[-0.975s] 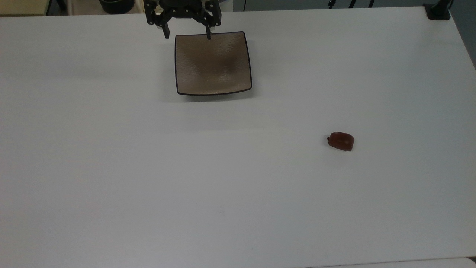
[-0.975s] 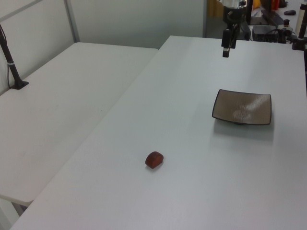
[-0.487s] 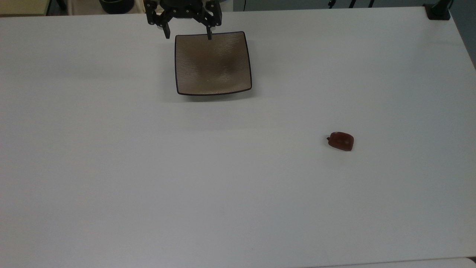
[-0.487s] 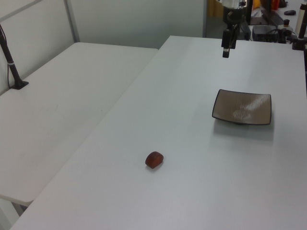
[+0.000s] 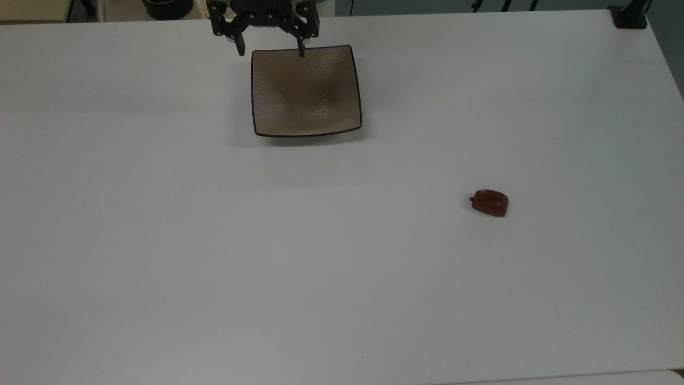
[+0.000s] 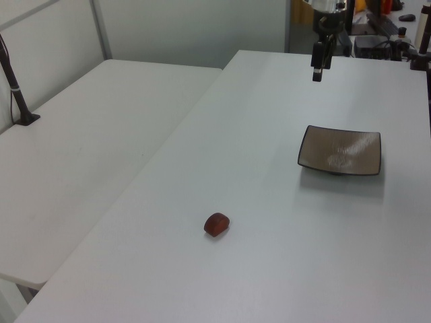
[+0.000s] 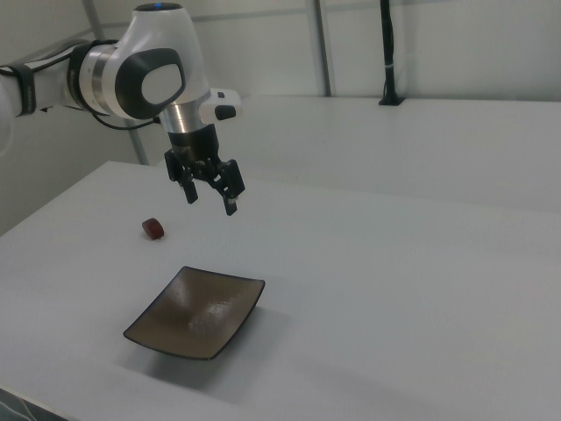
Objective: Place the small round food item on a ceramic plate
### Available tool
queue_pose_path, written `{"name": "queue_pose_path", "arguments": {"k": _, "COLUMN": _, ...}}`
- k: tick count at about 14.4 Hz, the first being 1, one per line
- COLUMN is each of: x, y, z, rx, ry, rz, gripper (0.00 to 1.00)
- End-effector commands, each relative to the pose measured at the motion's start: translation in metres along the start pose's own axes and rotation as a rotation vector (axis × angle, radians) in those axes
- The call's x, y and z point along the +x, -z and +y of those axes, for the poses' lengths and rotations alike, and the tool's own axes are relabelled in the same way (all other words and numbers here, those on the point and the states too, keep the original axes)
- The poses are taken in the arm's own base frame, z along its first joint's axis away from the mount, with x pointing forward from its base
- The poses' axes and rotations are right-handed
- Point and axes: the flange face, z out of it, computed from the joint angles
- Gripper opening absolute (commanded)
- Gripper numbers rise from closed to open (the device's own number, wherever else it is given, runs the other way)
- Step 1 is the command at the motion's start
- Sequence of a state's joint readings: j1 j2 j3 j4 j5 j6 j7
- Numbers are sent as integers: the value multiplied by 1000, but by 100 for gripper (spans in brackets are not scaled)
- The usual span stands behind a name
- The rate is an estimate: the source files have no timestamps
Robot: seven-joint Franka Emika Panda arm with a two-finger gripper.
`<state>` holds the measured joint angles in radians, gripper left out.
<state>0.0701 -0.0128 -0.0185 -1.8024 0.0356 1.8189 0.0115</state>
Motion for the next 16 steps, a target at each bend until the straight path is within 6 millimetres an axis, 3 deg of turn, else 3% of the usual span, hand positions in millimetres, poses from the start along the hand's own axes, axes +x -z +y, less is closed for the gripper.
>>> {"name": "queue_pose_path", "arguments": {"k": 1, "x": -4, "y": -2, "z": -4, "rx": -12, "ry": 10, "rz": 17, "gripper": 100}}
{"name": "queue_pose_path", "arguments": {"k": 3, "x": -3, "y": -5, "z": -7, "rx": -12, "ry": 16, "rz": 13, "gripper": 100}}
{"name": "queue_pose_path", "arguments": {"k": 5, "x": 1, "y": -7, "z": -24, "rx": -3, "ry": 55, "rz": 32, "gripper": 100}}
{"name": "queue_pose_path", "arguments": {"k": 6, "x": 4, "y": -17, "z": -31, "rx": 8, "ry": 104, "rz": 18, "gripper": 100}}
{"name": "queue_pose_path", "arguments": {"k": 7, "x": 8, "y": -31, "z": -51, "rx": 30, "ry": 174, "rz": -5, "gripper": 100}}
{"name": "queue_pose_path", "arguments": {"k": 9, "x": 9, "y": -38, "z": -72, "rx": 41, "ry": 234, "rz": -14, "gripper": 100}}
{"name": "queue_pose_path", "arguments": {"k": 12, "x": 18, "y": -34, "z": -126, "rx": 55, "ry": 323, "rz": 56, "gripper": 100}}
{"name": "queue_pose_path", "arguments": {"k": 16, "x": 26, "y": -22, "z": -184, "rx": 89, "ry": 413, "rz": 152, "gripper": 100}}
